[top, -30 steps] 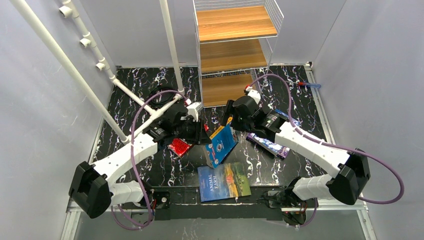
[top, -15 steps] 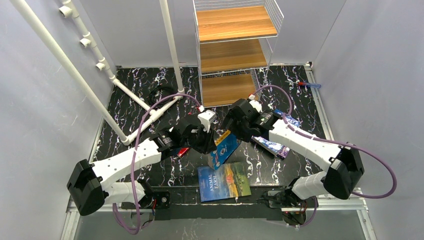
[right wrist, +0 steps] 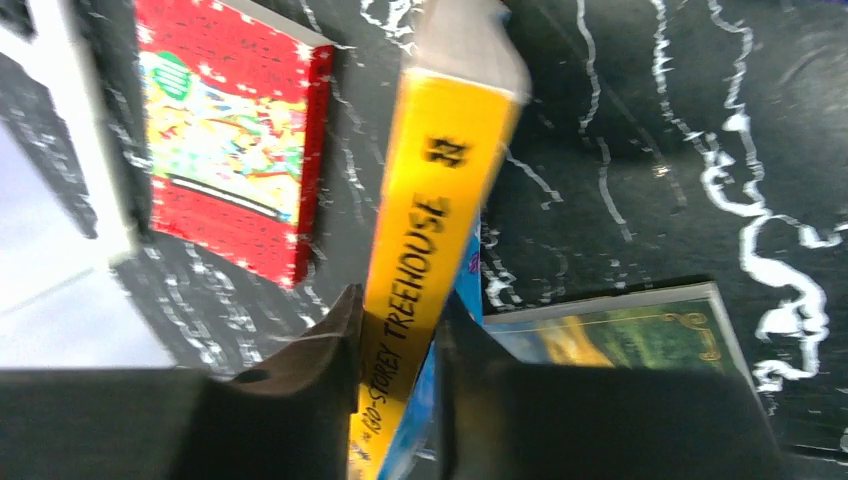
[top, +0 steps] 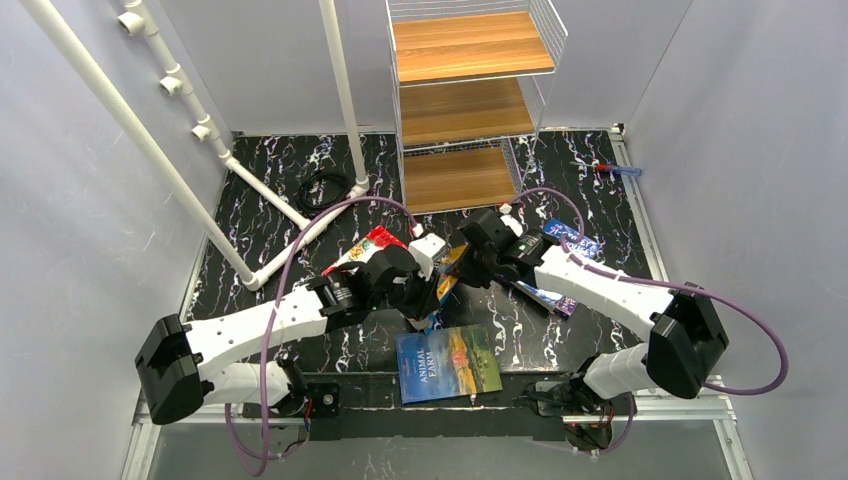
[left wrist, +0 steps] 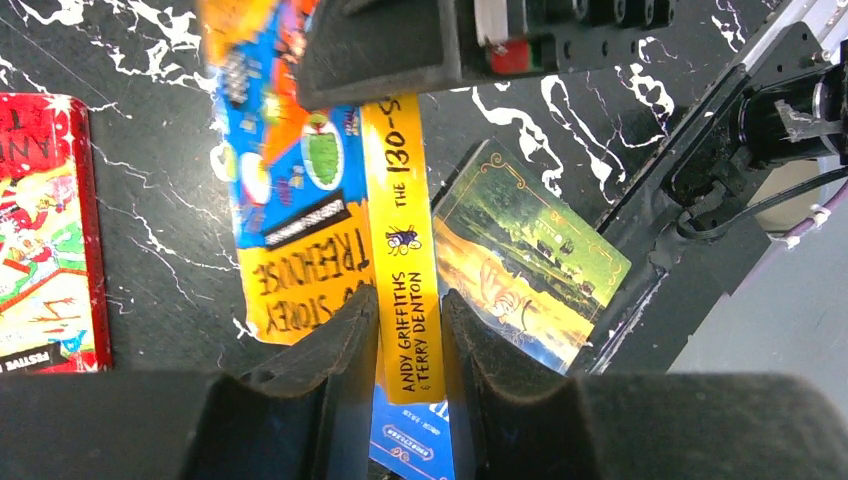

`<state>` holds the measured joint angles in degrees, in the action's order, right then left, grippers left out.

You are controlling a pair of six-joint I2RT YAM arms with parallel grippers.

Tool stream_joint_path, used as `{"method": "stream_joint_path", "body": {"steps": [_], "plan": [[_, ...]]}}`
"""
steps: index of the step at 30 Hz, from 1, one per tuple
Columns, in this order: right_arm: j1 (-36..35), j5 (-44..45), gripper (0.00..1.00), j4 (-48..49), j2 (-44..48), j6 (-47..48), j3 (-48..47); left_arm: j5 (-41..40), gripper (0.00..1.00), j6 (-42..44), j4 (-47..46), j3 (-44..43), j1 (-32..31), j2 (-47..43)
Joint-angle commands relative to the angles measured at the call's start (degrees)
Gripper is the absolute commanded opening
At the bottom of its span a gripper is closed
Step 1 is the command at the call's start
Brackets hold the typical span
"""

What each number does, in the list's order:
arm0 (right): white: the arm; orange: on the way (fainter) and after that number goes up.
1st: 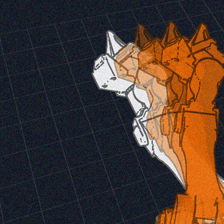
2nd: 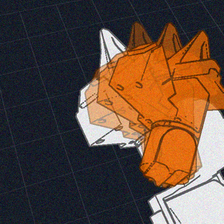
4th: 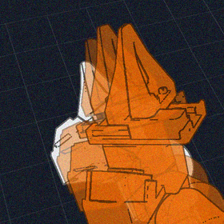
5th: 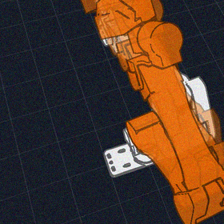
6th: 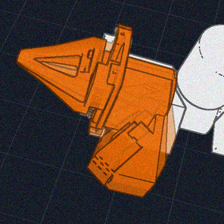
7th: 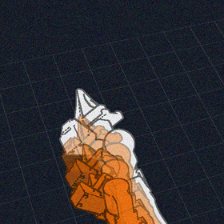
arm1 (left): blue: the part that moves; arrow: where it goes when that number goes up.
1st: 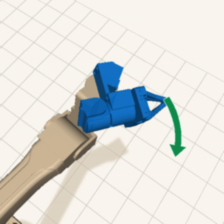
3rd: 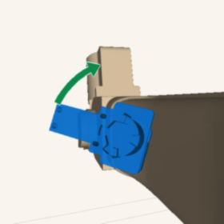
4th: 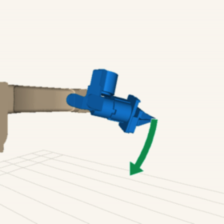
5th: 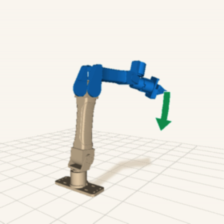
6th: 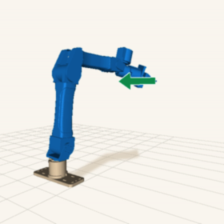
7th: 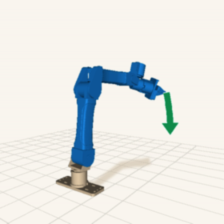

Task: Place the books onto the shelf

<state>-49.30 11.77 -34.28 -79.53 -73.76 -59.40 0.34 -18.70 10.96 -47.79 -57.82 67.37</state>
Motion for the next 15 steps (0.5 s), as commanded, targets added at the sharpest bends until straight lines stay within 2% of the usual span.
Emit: {"method": "stream_joint_path", "body": {"steps": [1, 4, 5, 7, 11, 13, 15], "plan": [[-0.3, 0.3, 0.04, 0.7, 3.4, 2.6, 2.9, -5.7, 0.08, 0.3, -0.3, -1.0, 0.0, -4.0], [-0.3, 0.7, 0.01, 2.8, 5.4, 5.6, 4.2, -7.8, 0.5, -0.5, 4.3, -3.5, 0.1, -5.5], [-0.2, 0.9, 0.01, 4.1, 6.3, 7.6, 4.5, -8.5, 0.6, -1.0, 6.9, -5.1, 0.1, -5.9], [-0.2, 0.7, 0.01, 7.4, 8.1, 12.5, 5.1, -9.2, 0.66, -1.6, 13.4, -8.3, 0.0, -6.9], [-0.2, -2.0, 0.01, 17.1, 12.7, 26.8, 7.5, -10.6, 0.72, -3.6, 23.5, -11.9, 1.3, -11.2], [0.3, -5.9, 0.01, 21.4, 15.2, 33.1, 9.0, -6.2, 0.74, -5.4, 26.3, -11.6, 6.2, -13.9], [1.2, -12.0, 0.01, 25.5, 18.0, 38.2, 10.3, 5.1, 0.74, -7.9, 25.1, -9.0, 15.1, -17.5]]}}
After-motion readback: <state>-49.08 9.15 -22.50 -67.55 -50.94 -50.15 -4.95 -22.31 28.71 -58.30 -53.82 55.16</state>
